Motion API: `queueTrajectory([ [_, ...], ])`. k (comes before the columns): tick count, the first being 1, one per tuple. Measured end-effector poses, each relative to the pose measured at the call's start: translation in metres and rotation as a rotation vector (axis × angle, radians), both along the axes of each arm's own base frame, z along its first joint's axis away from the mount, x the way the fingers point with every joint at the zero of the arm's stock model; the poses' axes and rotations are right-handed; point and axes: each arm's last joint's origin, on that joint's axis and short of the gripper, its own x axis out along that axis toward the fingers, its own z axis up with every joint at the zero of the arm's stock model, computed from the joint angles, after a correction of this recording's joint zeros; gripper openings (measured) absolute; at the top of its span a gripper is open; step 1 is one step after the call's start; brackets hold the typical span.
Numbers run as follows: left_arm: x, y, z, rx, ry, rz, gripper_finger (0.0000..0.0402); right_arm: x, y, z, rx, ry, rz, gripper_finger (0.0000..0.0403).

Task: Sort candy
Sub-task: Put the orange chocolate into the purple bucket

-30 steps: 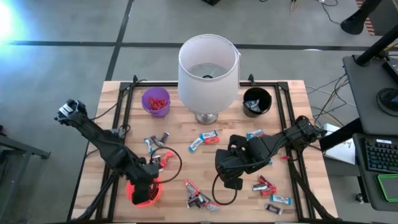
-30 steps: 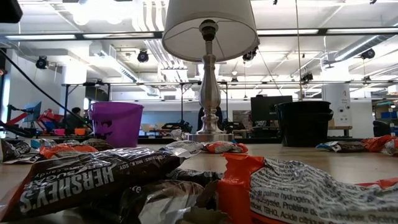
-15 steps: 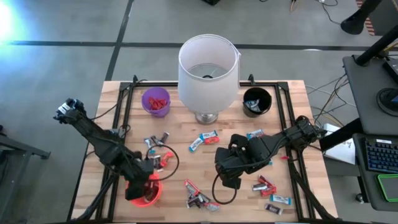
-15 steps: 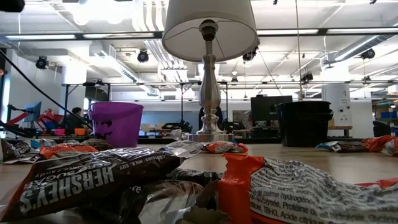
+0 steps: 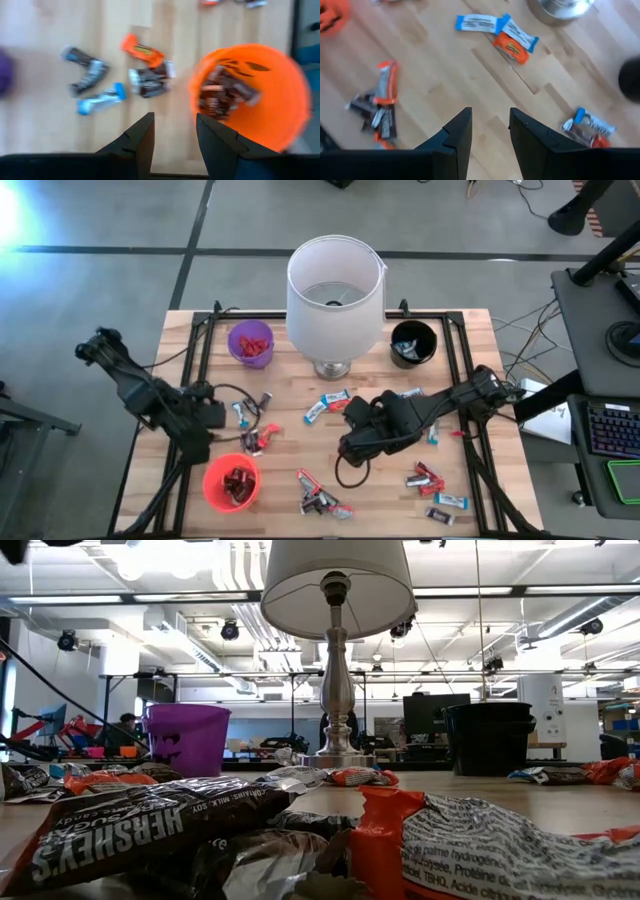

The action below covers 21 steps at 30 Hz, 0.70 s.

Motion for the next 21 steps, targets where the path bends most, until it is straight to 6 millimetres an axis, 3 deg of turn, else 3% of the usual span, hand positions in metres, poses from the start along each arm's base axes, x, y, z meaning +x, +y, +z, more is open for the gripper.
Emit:
queueTrajectory([
  [9,-0.012,0.033,0.008,0.155,-0.216,0.207,0.0127,0.003,-0.009,-0.035,-0.021,0.061,-0.253,0.0126],
  [15,-0.004,0.038,-0.014,0.166,-0.213,0.338,0.0127,0.001,-0.010,-0.050,-0.037,0.100,-0.294,0.0128],
  [21,0.021,0.037,-0.041,0.102,-0.254,0.460,0.0127,0.000,-0.010,-0.055,-0.055,0.131,-0.263,0.0128],
])
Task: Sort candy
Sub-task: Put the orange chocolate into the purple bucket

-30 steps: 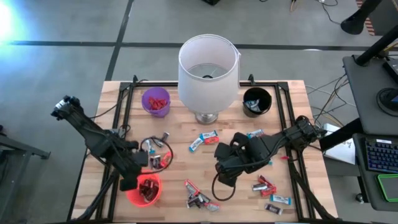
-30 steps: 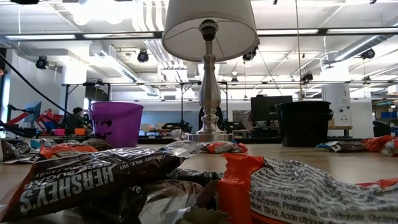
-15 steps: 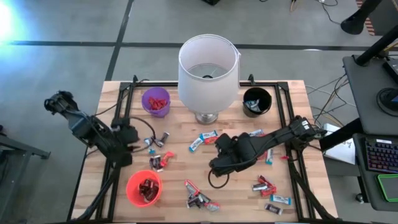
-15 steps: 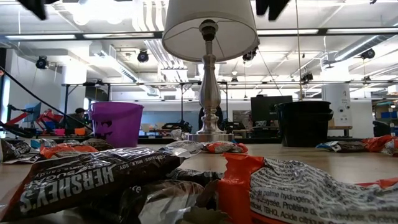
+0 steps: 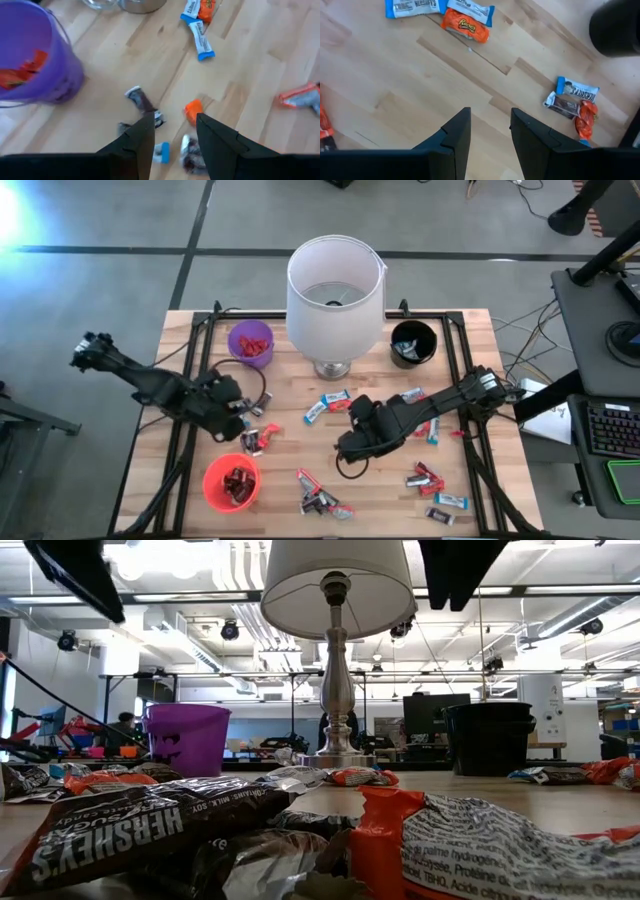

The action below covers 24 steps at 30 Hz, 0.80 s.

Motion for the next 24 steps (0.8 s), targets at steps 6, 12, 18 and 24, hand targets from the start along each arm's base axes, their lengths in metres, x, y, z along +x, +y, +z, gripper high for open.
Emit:
queueTrajectory([
  [6,0.018,-0.002,-0.025,-0.047,0.072,0.056,0.0127,0.000,0.000,-0.001,-0.006,0.029,0.074,0.0128],
  [12,0.035,-0.010,-0.038,-0.087,0.064,0.077,0.0127,0.000,0.000,0.000,-0.016,0.057,0.160,0.0128],
  [18,0.054,-0.021,-0.046,-0.188,0.019,0.101,0.0140,0.000,0.000,-0.001,-0.024,0.088,0.247,0.0128],
  [24,0.067,-0.027,-0.070,-0.234,0.115,0.200,0.0164,-0.001,0.001,-0.001,-0.031,0.110,0.313,0.0128],
])
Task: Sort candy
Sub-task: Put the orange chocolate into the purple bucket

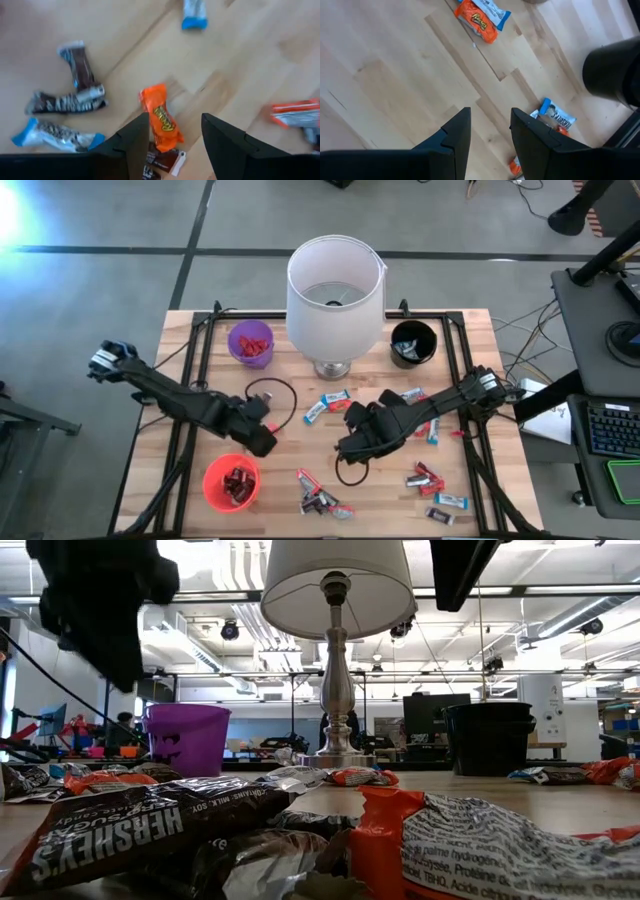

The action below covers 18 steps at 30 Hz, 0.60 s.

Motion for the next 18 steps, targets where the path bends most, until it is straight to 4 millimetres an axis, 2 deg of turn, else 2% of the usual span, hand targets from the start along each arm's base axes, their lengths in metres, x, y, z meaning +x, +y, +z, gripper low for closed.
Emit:
queueTrajectory([
  [6,0.013,-0.007,-0.028,-0.003,0.116,0.018,0.0167,-0.001,0.002,0.000,-0.003,0.014,0.048,0.0128],
  [18,0.028,-0.007,-0.061,-0.013,0.217,0.057,0.0167,-0.003,0.008,0.000,-0.004,0.018,0.078,0.0128],
])
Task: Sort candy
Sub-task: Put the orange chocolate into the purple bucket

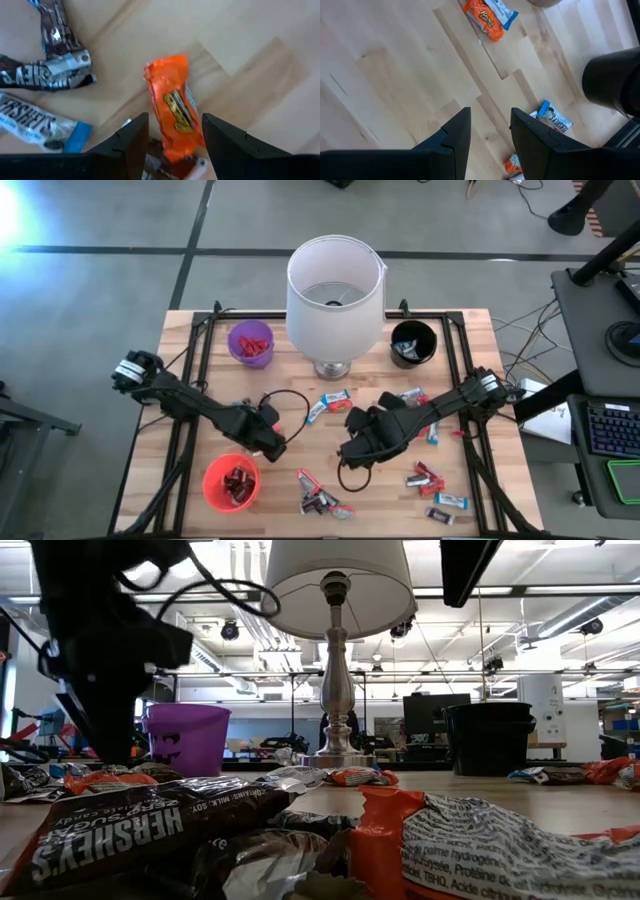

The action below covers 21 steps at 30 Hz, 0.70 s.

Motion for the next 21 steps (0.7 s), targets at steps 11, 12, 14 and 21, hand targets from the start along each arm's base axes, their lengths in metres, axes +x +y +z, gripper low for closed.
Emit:
queueTrajectory([
  [11,0.010,0.006,-0.018,-0.037,0.067,0.002,0.0161,-0.004,0.008,0.001,0.007,-0.008,0.006,0.0128],
  [12,0.010,0.006,-0.019,-0.035,0.071,-0.006,0.0157,-0.005,0.009,0.002,0.007,-0.010,0.007,0.0128],
  [14,0.010,0.006,-0.019,-0.031,0.074,-0.025,0.0144,-0.005,0.009,0.002,0.008,-0.013,0.004,0.0128],
  [21,0.010,0.006,-0.011,-0.038,0.058,-0.100,0.0039,-0.006,0.008,0.005,0.008,-0.021,0.003,0.0128],
])
